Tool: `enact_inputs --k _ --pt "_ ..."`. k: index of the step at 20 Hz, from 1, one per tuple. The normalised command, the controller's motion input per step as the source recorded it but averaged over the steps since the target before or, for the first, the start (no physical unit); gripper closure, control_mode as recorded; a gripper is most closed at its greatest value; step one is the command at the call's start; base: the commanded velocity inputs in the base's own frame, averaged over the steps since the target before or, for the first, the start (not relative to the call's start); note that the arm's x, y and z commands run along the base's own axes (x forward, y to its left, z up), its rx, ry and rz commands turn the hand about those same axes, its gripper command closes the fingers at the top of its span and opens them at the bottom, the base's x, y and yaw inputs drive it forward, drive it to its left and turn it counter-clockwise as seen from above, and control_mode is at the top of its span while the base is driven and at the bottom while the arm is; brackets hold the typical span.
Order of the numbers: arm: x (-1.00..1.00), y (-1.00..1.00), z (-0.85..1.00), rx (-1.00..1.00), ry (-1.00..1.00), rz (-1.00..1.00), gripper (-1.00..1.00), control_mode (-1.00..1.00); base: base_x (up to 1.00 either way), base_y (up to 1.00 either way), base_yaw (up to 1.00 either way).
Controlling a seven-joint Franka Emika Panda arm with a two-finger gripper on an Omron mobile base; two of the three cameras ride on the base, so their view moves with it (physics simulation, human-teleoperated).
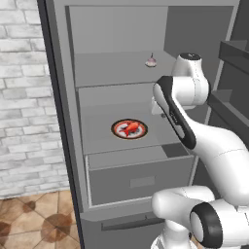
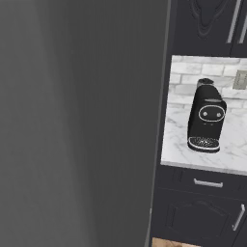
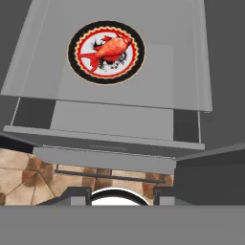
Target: Transport the fish from the fridge to the microwave and turn on the microwave.
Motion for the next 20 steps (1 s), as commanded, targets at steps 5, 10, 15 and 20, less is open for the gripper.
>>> enact_inputs --k 5,10,15,20 --pt "0.00 0.07 -0.21 0.00 -0.03 0.00 -1.00 -1.00 0.00 0.00 0.00" --pt "0.00 0.09 -0.46 0.02 -0.02 0.00 -1.00 -1.00 0.00 0.00 0.00" --pt "0.00 0.08 -0.41 0.07 0.00 0.00 -1.00 -1.00 0.00 0.00 0.00" --pt "0.10 0.15 -0.29 0.07 0.00 -0.03 -1.00 -1.00 0.00 0.00 0.00"
